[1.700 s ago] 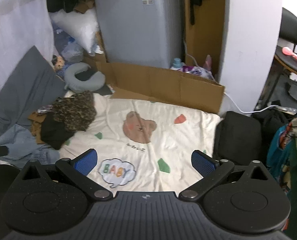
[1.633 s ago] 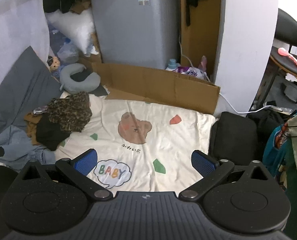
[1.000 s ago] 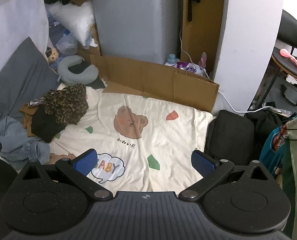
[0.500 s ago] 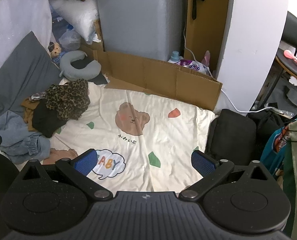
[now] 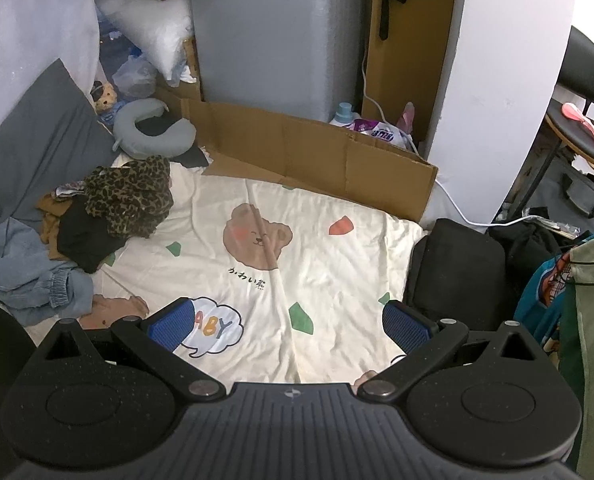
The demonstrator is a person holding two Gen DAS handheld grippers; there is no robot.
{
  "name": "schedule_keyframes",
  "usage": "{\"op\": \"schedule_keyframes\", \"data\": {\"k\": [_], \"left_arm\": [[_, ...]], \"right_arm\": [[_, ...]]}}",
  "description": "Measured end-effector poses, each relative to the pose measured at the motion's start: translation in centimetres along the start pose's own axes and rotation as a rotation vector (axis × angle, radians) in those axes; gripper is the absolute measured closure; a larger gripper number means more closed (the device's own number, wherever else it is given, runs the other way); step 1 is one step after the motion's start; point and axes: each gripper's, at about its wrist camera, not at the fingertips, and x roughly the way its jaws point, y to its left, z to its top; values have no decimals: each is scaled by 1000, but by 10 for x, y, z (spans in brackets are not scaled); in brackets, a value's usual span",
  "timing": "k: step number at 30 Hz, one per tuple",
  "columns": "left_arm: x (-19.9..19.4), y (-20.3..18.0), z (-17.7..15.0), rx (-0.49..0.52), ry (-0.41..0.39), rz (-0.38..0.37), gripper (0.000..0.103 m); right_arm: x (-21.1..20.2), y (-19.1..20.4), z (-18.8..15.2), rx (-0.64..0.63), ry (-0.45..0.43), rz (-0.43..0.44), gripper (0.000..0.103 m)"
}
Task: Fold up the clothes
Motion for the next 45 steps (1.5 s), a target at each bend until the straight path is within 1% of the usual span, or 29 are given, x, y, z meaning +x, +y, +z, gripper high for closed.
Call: {"op": "schedule_keyframes", "data": {"k": [4, 11, 15, 18, 23, 29, 31, 33, 37, 39, 43, 45], "left_arm": [[0, -4, 1, 28, 6, -8, 1], [-3, -3, 4, 42, 9, -21, 1], [-6, -2, 7, 50, 0, -27, 1], [-10, 0, 12, 77, -11, -54, 1], [-17, 8, 22, 67, -32, -50, 1], [-28, 20, 35, 67, -53, -31, 1], [-30, 24, 40, 79, -43, -50, 1], [-32, 29, 44, 85, -52, -60, 1], [-30, 38, 53, 86, -55, -44, 1], [-30, 41, 58, 86, -70, -22, 1], [-29, 42, 63, 146, -114, 63, 1], [-28, 43, 65, 159, -131, 78, 1]], "right_arm": [[1, 0, 1, 1, 14, 0, 0], [2, -2, 4, 7, 42, -8, 0], [1, -2, 6, 9, 42, -10, 0], [-2, -5, 9, 22, 38, 0, 0], [-8, -6, 12, 32, 23, 10, 0], [-8, -11, 14, 75, 34, 51, 0], [-7, -11, 15, 77, 32, 49, 0], [-7, -11, 17, 74, 28, 45, 0], [-6, -14, 22, 87, 24, 55, 0], [-5, -16, 24, 99, 15, 55, 0], [-2, -17, 29, 114, -12, 41, 0], [1, -16, 32, 117, -18, 33, 0]]}}
